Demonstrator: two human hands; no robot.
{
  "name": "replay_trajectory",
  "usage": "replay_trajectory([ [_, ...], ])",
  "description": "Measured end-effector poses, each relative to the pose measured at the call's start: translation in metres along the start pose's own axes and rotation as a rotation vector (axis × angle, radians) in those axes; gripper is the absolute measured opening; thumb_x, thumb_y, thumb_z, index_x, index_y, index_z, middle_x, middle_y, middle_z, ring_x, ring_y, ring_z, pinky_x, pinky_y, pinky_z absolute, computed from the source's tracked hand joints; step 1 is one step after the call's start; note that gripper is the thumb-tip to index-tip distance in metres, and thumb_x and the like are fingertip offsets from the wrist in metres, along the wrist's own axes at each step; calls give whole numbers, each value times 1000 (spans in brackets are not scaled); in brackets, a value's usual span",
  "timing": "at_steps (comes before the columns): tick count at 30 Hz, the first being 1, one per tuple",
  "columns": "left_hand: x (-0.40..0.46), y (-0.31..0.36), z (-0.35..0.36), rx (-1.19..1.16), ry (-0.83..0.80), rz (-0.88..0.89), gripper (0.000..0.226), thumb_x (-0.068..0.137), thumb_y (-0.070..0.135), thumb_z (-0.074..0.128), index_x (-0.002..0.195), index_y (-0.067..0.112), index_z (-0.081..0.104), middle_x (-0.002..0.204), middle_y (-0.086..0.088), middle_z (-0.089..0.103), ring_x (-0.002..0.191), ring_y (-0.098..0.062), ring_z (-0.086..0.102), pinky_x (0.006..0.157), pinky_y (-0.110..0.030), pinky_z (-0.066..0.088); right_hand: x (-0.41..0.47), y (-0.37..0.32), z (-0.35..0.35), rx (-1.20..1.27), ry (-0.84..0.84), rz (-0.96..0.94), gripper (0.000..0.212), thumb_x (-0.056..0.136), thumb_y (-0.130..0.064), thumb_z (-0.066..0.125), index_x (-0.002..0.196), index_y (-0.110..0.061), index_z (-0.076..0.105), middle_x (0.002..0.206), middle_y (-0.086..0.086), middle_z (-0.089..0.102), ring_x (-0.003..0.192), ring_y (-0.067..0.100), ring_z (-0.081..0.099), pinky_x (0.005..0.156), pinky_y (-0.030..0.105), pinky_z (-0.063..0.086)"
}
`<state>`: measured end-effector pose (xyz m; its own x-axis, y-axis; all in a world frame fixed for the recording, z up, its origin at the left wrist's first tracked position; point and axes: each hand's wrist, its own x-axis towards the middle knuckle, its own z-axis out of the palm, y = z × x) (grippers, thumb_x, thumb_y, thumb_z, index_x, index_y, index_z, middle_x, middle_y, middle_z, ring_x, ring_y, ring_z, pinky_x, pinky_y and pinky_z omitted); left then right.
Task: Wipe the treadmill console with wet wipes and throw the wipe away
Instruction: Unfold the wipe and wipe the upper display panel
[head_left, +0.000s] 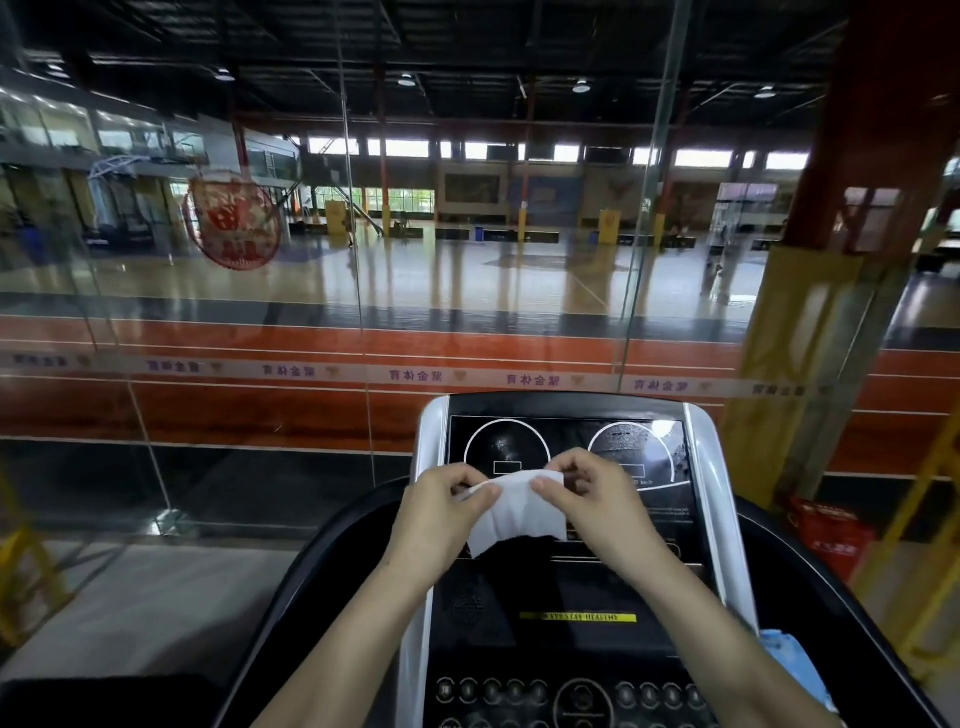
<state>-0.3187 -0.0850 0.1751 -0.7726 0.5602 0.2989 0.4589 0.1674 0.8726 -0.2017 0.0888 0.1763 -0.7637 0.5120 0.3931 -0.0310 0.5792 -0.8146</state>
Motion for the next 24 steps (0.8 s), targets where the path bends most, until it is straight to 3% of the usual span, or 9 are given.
replay_trajectory([
  [3,-2,0,6,-21,-14,-46,17,91,34,76,74,31,76,70,13,70,67,-3,62,72,-30,51,-7,-3,10,-110,123,-72,16,90,-26,77,79,-29,67,71,-5,66,66,10,60,63,24,46],
  [7,-5,4,10,-164,-36,-69,17,93,26,74,77,27,81,82,12,78,86,-5,73,86,-25,56,-18,-5,21,-132,147,-227,11,91,-26,81,83,-27,73,82,-12,67,81,12,65,71,22,49],
  [10,-8,8,11,-280,-66,-117,44,102,22,63,58,23,69,60,14,63,62,-7,57,60,-14,44,-26,-2,29,-80,129,-331,5,90,-17,82,89,-20,79,92,-14,69,89,11,69,80,20,51],
  [12,-9,9,10,-377,-96,-164,45,105,27,59,62,19,69,62,7,61,61,-9,54,56,-15,41,-30,0,31,-84,134,-368,8,90,-12,82,95,-18,80,97,-14,70,93,10,70,83,22,52],
  [15,-10,11,8,-462,-173,-183,35,103,32,63,76,14,77,75,-3,73,70,-9,65,62,-13,48,-34,2,31,-104,94,-374,13,94,-17,77,107,-21,81,105,-14,67,99,13,68,88,24,52],
  [19,-6,5,9,-445,-151,-173,15,97,18,69,89,14,81,74,6,73,71,-3,65,65,-15,48,-33,2,29,-98,159,-373,18,101,-12,65,111,-19,77,110,-11,68,106,12,67,91,24,52],
  [22,1,0,8,-410,-169,-103,15,98,10,66,92,9,79,91,-8,79,86,-15,72,83,-29,56,-24,2,24,-102,122,-193,25,101,-14,66,123,-26,72,120,-19,67,113,2,64,95,23,51],
  [24,5,-3,8,-370,-159,-55,15,99,10,66,94,11,80,97,-6,80,95,-17,74,90,-30,55,-20,0,22,-77,34,-101,29,99,-19,70,126,-31,70,111,-19,71,104,0,65,90,22,52],
])
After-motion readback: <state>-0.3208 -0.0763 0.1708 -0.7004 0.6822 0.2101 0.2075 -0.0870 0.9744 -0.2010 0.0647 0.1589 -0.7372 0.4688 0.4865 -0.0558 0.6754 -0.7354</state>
